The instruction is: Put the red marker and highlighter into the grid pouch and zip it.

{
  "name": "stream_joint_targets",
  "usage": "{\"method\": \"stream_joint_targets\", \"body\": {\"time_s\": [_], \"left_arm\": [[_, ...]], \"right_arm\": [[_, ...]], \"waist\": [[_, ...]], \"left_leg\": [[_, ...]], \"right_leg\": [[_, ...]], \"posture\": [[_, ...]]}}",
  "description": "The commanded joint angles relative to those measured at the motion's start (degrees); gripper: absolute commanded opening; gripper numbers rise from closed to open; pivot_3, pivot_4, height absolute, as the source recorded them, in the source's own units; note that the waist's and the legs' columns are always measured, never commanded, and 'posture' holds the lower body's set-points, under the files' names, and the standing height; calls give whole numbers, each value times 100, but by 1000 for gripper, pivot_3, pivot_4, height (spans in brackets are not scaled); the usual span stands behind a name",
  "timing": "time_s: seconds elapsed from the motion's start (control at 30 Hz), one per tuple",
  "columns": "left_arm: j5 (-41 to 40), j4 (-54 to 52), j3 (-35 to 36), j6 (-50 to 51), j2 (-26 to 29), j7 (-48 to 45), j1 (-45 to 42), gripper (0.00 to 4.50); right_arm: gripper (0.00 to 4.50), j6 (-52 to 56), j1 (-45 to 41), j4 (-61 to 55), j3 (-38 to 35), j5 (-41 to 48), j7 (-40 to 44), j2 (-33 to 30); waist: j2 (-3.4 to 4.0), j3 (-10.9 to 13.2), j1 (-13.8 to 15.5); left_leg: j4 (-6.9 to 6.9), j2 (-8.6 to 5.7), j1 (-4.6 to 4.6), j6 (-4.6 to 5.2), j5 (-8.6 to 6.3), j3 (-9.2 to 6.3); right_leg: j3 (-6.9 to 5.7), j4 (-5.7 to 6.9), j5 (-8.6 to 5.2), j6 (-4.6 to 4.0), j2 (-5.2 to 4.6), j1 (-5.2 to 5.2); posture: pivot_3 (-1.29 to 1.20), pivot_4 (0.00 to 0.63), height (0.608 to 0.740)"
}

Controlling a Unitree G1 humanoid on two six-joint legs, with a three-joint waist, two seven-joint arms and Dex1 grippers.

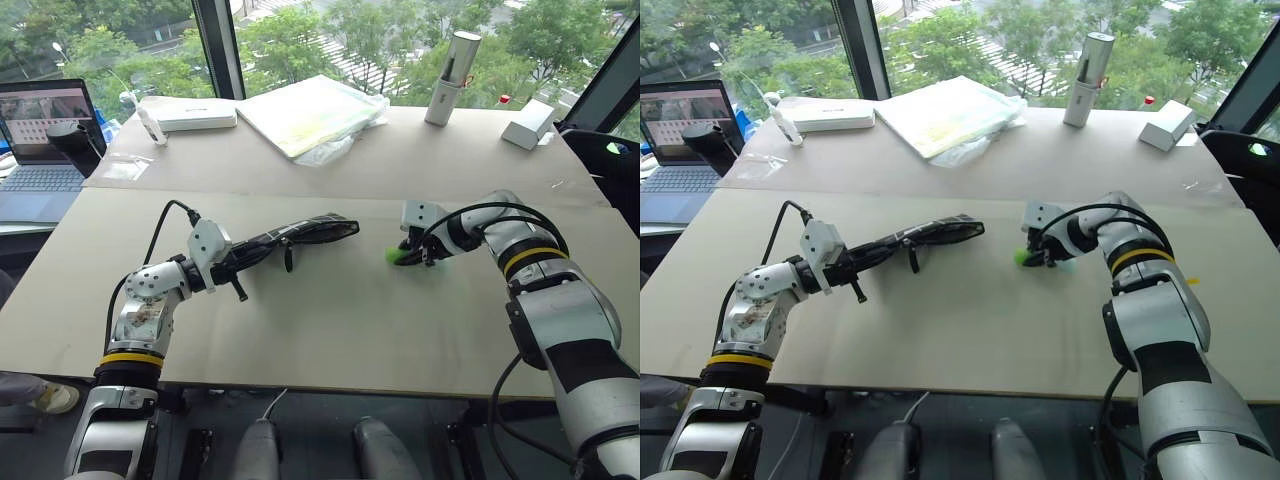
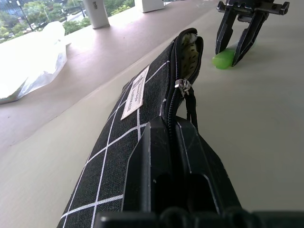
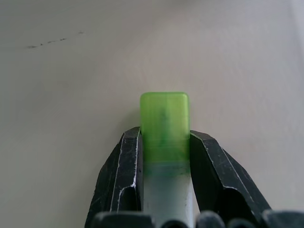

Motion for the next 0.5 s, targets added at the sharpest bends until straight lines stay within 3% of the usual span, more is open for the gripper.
{"method": "stream_joint_targets", "body": {"time_s": [0.03, 0.17, 0.3, 0.5], "left_arm": [[-55, -89, 58, -25, 1, 29, -149, 0], [-49, -40, 37, -43, -31, 31, -185, 0], [-42, -34, 8, -48, -79, 30, -181, 0], [-42, 55, -42, -62, -123, -24, -247, 0]], "right_arm": [[989, 402, -23, -114, -317, 291, 83, 115], [989, 932, 96, -426, -517, 561, 345, 391], [989, 1542, 337, -801, -615, 589, -299, 604], [989, 2233, 1345, -2563, -611, 780, -414, 656]], "waist": [[0, 0, -1], [0, 0, -59], [0, -2, -127], [-2, -4, -128]], "left_leg": [[0, 0, 0, 0, 0, 0], [-1, 1, 0, 0, 0, -1], [-3, 1, 1, 0, 0, -4], [-10, 1, 11, 0, 0, -6]], "right_leg": [[0, 0, 0, 0, 0, 0], [-1, 2, 0, 0, 1, 0], [-3, 4, 0, 0, 2, 0], [-3, 2, 0, 0, 2, 7]], "posture": [[0, 150, 739], [0, 150, 739], [0, 150, 739], [0, 150, 739]]}}
